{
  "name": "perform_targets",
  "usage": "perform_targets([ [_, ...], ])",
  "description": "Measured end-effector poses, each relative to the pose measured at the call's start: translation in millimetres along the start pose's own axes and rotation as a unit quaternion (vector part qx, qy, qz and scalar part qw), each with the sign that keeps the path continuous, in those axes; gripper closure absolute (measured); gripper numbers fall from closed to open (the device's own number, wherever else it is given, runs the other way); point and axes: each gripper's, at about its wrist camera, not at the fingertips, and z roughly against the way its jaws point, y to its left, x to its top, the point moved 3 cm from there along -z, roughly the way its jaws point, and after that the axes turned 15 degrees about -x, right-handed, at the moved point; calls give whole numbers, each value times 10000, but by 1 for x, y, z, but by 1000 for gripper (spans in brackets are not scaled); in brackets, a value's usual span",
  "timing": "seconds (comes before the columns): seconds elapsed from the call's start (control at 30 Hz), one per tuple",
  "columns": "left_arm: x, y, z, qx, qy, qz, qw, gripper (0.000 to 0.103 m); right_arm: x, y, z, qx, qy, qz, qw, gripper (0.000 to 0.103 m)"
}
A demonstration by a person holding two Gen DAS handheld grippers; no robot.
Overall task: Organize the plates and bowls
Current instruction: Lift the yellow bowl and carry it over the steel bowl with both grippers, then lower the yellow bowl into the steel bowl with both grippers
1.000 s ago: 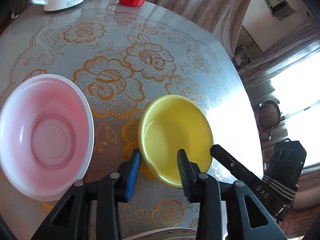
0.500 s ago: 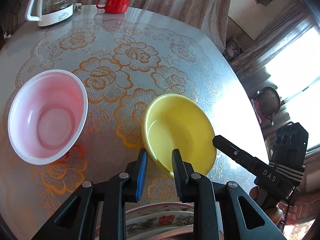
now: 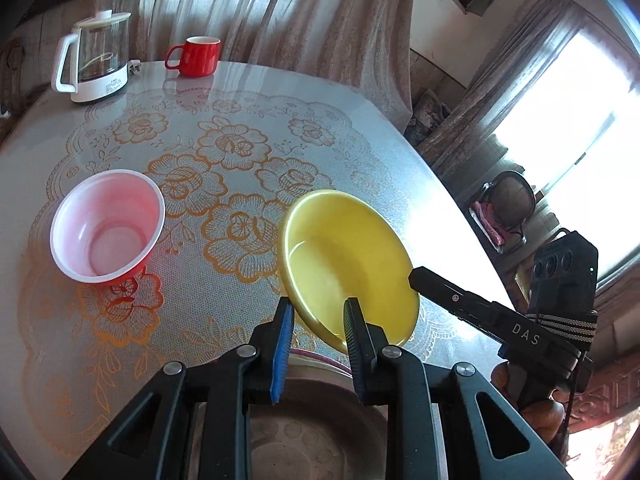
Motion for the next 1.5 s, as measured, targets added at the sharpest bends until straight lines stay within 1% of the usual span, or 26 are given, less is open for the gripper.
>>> perform_targets([
  [0.13, -11, -17, 19, 80, -187, -271, 9994, 78, -6, 8, 19, 103, -152, 35, 9998, 94],
  [0.2, -18, -22, 27, 57, -246, -349, 9991, 78, -10, 14, 29, 141, -242, 78, 9996, 94],
  [0.33, -31, -21, 41, -84, -356, -273, 9990, 78, -19, 23, 46, 271, -355, 131, 9989, 94],
  [0.47, -47, -21, 53, -149, -452, -208, 9987, 78, -28, 34, 56, 268, -380, 300, 9985, 94],
  [0.73, -77, -15, 76, -242, -545, -14, 9982, 78, -52, 50, 60, 353, -237, 472, 9980, 94],
  [0.83, -89, -13, 82, -264, -551, 25, 9981, 78, -60, 57, 60, 326, -170, 587, 9976, 94],
  [1.03, -117, -1, 86, -294, -469, 182, 9983, 78, -84, 68, 58, 111, -43, 928, 9956, 94],
  [1.2, -136, 10, 86, -359, -385, 364, 9980, 78, -100, 69, 52, 26, 184, 1048, 9943, 94],
  [1.3, -142, 11, 85, -379, -347, 369, 9980, 78, -109, 68, 48, -83, 273, 1129, 9932, 94],
  [1.5, -147, 18, 78, -289, -282, 478, 9980, 78, -118, 67, 37, -317, 455, 1199, 9912, 94],
])
